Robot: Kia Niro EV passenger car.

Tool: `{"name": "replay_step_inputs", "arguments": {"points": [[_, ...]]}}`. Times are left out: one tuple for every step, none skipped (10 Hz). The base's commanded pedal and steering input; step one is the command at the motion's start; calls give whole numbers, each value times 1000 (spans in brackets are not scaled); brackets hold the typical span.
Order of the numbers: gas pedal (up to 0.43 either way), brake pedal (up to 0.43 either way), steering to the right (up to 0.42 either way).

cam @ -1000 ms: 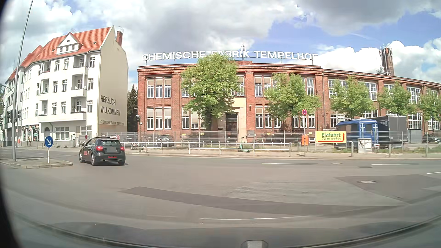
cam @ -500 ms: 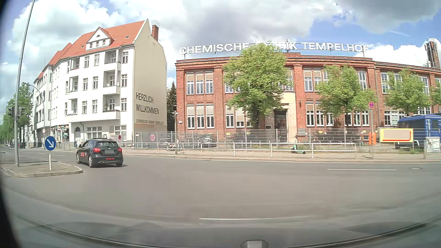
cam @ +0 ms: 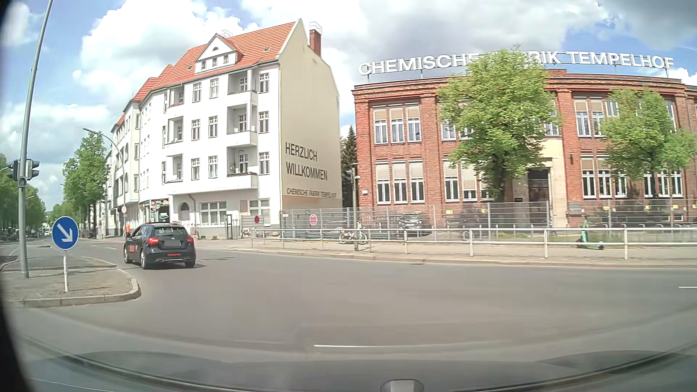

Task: Follow the waypoints while adhering to traffic rules and regulations

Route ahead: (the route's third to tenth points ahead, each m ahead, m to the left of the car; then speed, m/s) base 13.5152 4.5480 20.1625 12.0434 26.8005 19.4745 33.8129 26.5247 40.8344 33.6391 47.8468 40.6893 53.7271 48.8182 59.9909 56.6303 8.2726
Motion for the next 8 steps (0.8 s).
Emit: {"name": "replay_step_inputs", "arguments": {"points": [[228,18,-221],[209,18,-231],[177,18,-241],[189,18,-251],[197,18,-257],[209,18,-264],[209,18,-262],[209,18,-260]]}}
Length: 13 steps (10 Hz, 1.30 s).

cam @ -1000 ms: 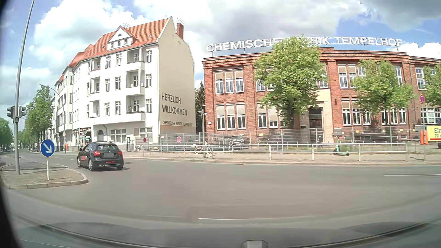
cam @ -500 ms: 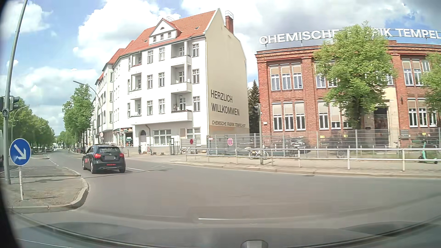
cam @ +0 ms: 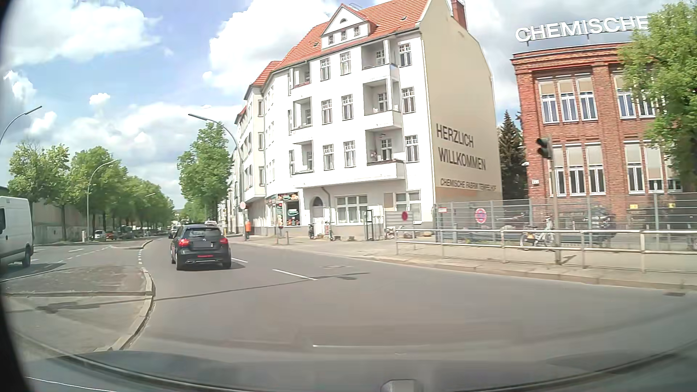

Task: Follow the waypoints while adhering to traffic rules and regulations

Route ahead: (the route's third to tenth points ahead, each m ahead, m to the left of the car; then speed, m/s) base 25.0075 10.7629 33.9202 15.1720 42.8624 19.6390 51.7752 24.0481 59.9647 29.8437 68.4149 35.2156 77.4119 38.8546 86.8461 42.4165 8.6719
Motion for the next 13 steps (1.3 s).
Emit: {"name": "replay_step_inputs", "arguments": {"points": [[228,18,-254],[228,18,-248],[228,18,-246],[220,18,-244],[220,24,-242],[220,18,-233],[220,18,-205],[209,18,-175],[209,18,-143],[220,18,-119],[220,18,-86],[220,18,-60],[220,18,-38]]}}
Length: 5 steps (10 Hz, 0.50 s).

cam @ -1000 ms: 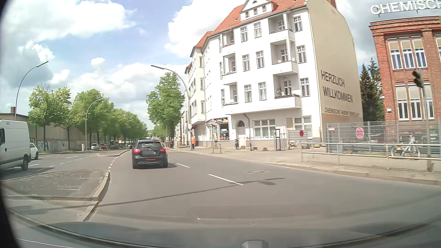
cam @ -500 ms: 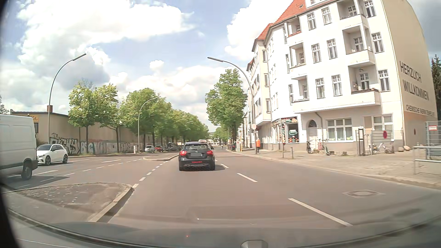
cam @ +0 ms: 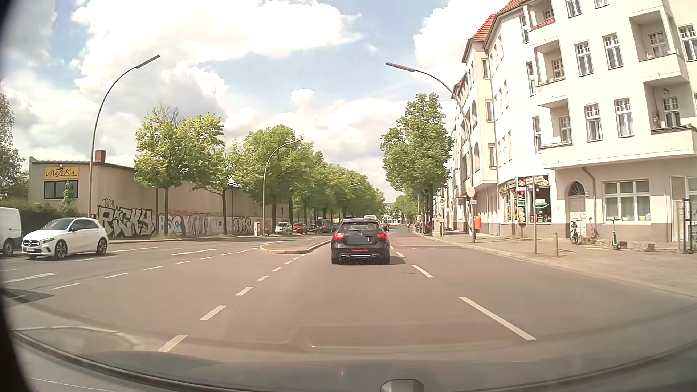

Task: Follow the waypoints while adhering to traffic rules and regulations

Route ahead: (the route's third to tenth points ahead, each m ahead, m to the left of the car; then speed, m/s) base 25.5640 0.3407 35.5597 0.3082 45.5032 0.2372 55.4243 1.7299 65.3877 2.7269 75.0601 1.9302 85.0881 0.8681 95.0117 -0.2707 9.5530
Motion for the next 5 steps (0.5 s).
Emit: {"name": "replay_step_inputs", "arguments": {"points": [[220,18,-27],[220,24,-20],[220,18,-15],[220,18,-9],[220,18,-5]]}}
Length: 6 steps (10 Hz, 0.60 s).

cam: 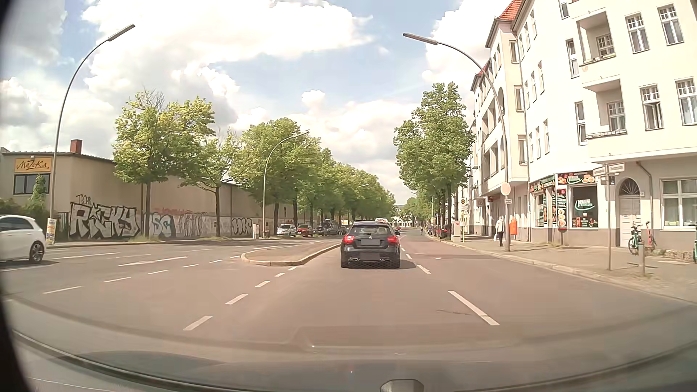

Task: Follow the waypoints while adhering to traffic rules and regulations

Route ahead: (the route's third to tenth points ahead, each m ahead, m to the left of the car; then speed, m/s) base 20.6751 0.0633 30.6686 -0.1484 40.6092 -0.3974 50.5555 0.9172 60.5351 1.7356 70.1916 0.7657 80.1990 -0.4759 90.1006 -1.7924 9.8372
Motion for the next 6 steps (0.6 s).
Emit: {"name": "replay_step_inputs", "arguments": {"points": [[220,24,0],[197,18,3],[197,18,4],[197,18,5],[189,18,3],[177,18,4]]}}
